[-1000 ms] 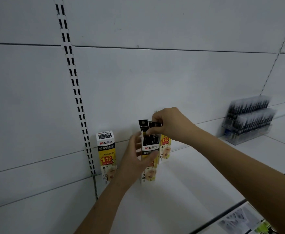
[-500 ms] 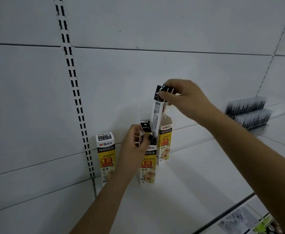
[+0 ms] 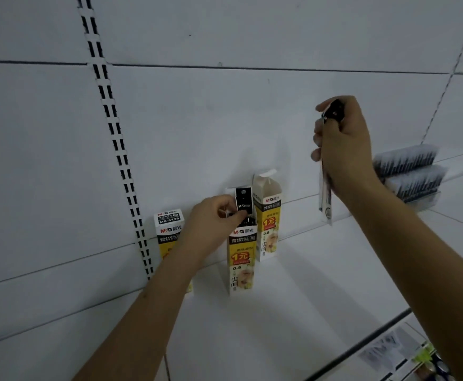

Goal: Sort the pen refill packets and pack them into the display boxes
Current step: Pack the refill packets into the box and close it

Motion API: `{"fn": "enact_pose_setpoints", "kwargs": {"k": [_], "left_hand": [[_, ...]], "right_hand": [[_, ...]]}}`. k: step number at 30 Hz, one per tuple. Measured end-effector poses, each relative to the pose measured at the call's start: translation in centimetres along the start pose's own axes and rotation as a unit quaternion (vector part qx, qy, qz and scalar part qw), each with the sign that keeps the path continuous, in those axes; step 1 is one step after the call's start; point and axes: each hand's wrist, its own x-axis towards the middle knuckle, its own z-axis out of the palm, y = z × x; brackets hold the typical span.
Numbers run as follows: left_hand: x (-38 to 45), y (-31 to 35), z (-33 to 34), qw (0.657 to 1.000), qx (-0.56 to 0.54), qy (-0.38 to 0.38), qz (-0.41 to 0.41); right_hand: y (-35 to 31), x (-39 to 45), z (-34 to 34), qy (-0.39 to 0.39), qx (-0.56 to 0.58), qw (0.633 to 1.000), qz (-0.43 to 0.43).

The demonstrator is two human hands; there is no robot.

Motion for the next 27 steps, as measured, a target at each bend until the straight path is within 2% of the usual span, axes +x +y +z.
{"fn": "enact_pose_setpoints", "kwargs": {"k": [2, 5, 7, 8, 10, 13, 19, 23, 27], "left_hand": [[0.6, 0.3, -0.9, 0.997, 0.051, -0.056, -0.015], [1.3, 0.6, -1.9, 0.99, 0.093, -0.105, -0.006], [1.1, 0.7, -1.8, 0.99, 0.094, -0.1, -0.005], [0.8, 0.7, -1.5, 0.992, 0.094, -0.084, -0.01], [0.0, 0.6, -0.7, 0.996, 0.085, -0.033, -0.018], [-1.0, 0.5, 0.0, 0.998, 0.064, 0.027, -0.008], [-1.6, 0.1, 0.8, 0.998, 0.045, 0.049, 0.004], [-1.7, -0.4, 1.2, 0.998, -0.009, 0.06, 0.031], [-2.1, -0.5, 1.7, 0.998, -0.019, 0.048, 0.027]], "right_hand": [[1.1, -1.3, 0.7, -0.024, -0.061, 0.997, 0.026], [2.5, -4.2, 1.9, -0.16, -0.13, 0.975, 0.085], [3.4, -5.6, 2.4, -0.261, -0.211, 0.941, 0.038], [3.8, -5.9, 2.6, -0.285, -0.253, 0.925, 0.005], [4.3, -6.0, 2.9, -0.3, -0.298, 0.906, -0.023], [4.5, -5.2, 3.2, -0.3, -0.293, 0.907, -0.048], [3.7, -3.8, 3.6, -0.328, -0.331, 0.88, -0.09], [3.4, -3.0, 3.8, -0.341, -0.346, 0.868, -0.106], [2.9, -2.9, 3.4, -0.344, -0.355, 0.863, -0.103]]}}
